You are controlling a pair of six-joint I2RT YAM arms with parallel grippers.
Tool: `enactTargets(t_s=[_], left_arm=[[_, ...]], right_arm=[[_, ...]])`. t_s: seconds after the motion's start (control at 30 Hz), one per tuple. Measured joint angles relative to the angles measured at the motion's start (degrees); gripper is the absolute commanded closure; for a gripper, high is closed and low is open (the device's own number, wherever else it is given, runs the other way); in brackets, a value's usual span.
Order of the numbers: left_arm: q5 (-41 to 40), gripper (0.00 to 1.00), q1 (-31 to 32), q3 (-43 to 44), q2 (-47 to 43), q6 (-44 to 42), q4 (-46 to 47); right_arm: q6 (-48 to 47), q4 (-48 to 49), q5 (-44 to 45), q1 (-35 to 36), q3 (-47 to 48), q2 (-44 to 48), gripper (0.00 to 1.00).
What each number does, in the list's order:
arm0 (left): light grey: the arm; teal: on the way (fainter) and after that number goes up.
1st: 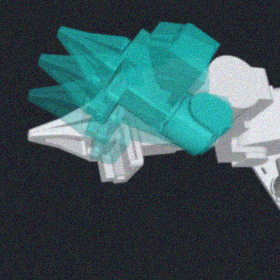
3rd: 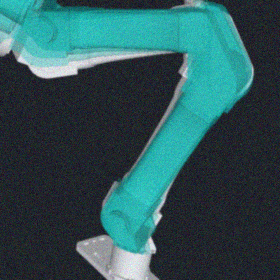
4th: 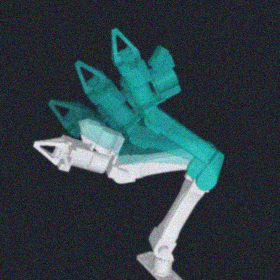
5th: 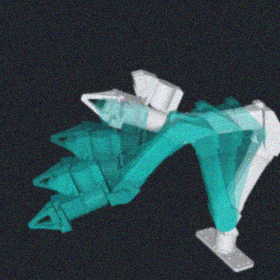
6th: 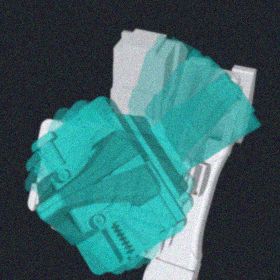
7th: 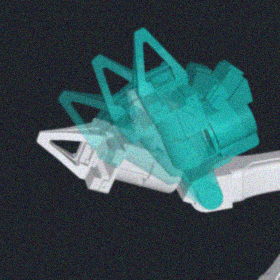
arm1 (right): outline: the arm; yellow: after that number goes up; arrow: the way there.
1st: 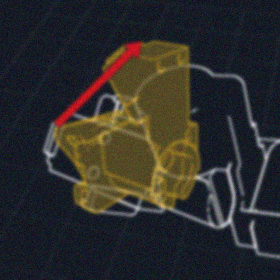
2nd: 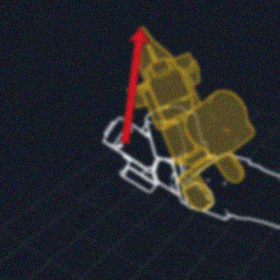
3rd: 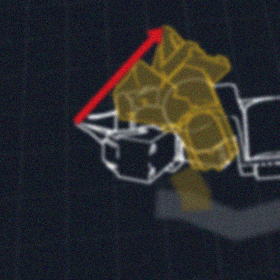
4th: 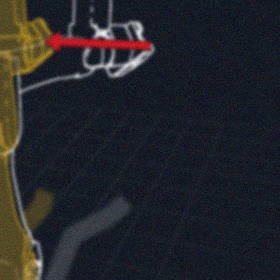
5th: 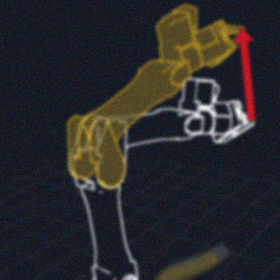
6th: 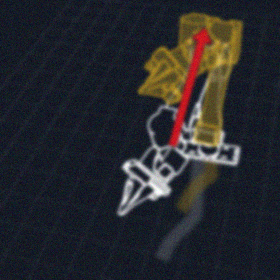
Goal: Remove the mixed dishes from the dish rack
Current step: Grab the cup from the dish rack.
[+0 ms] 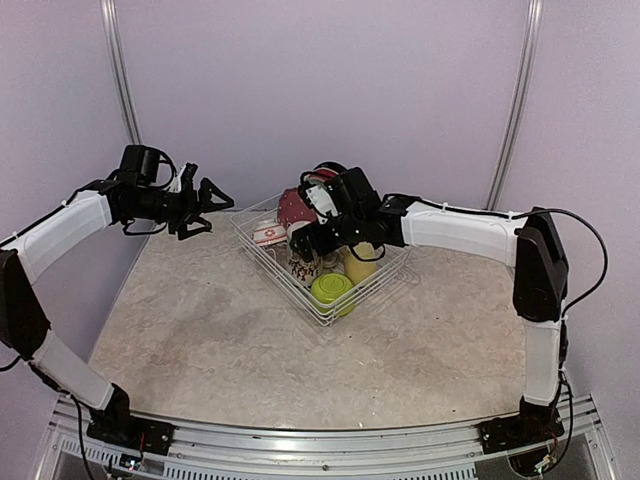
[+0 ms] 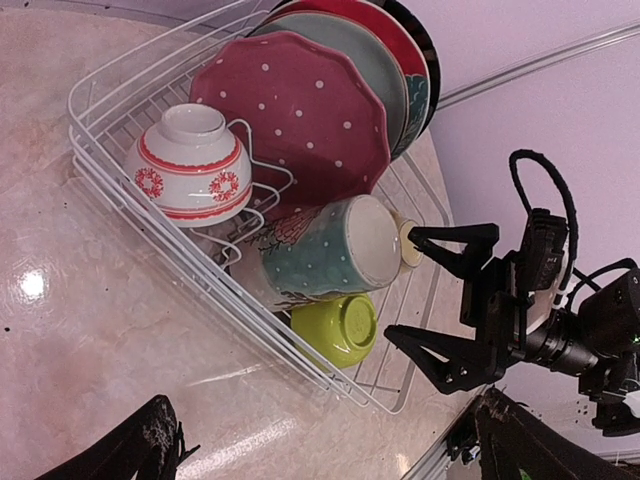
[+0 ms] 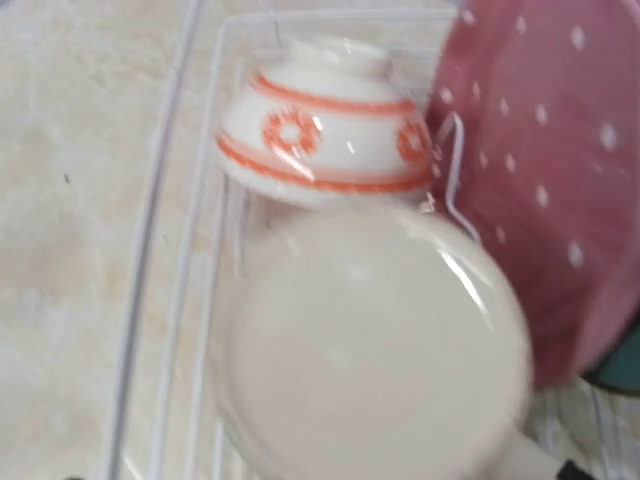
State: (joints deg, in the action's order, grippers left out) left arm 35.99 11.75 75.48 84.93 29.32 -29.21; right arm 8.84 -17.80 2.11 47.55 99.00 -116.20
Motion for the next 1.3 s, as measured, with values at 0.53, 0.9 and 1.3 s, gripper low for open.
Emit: enactTargets(t_s=[0.53,0.9,1.3], left_arm=[[0.0,0.01,0.3,0.9,0.0,-0.1,-0.5],[-0.3,0.01,0.3,0.9,0.0,-0.3,-1.0],[-0.3,0.01,0.3,0.9,0.0,-0.3,-1.0]], right_arm=[[3.8,1.0,5.8,0.5,12.1,-12.6,0.13],[5.6,1.3,8.0,0.7,14.5,-14.8,0.58],[6.7,1.9,8.0,0.7,9.0,-9.8,1.0]])
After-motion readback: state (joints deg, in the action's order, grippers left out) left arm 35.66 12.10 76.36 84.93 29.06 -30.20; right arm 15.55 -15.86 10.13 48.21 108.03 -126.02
